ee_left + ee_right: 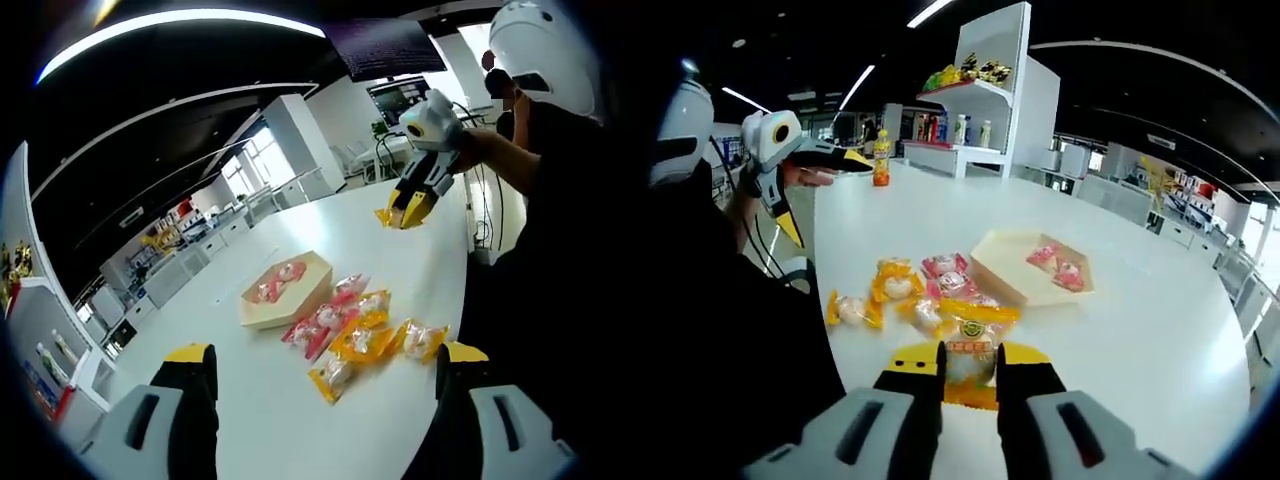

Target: Pick up the marshmallows scattered on the table and place them into the bowl on the table

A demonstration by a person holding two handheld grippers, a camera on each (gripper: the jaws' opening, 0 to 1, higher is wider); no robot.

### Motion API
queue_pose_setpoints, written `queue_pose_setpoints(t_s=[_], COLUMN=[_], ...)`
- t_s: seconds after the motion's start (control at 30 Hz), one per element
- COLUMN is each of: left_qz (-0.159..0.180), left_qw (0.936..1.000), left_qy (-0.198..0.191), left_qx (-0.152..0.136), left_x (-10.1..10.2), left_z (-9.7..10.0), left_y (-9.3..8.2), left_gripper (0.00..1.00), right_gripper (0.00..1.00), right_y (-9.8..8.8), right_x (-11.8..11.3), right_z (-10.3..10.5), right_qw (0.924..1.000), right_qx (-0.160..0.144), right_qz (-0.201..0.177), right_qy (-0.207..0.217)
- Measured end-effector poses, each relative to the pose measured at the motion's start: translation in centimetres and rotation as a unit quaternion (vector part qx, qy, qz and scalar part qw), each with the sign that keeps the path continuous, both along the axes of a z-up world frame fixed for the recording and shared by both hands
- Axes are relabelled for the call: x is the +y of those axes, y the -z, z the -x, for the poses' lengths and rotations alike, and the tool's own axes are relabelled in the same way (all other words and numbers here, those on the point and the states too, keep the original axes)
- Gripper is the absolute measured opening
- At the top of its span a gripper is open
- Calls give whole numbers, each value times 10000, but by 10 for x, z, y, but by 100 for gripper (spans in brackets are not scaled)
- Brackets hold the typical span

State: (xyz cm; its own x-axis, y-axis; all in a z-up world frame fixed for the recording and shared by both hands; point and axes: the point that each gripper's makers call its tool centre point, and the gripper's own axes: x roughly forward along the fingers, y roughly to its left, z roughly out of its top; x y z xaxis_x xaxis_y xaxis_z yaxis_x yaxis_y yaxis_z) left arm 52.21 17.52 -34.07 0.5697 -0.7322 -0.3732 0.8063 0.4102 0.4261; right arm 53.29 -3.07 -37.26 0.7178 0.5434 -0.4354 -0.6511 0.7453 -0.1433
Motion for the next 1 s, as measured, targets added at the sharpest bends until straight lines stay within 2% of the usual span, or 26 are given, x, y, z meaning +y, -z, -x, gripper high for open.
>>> queue_pose_setpoints(t_s=[1.0], left_qz=[-31], left_qw=[10000], left_qy=[11], left_qx=[-17], left_x=[-1], left_z=[2], left_y=[0], left_gripper=[89], right_gripper=[16], right_y=[-2], right_x=[-5], right_z=[0], right_qw=[10000], right_qx=[-54], right_qz=[-44], right_qy=[0])
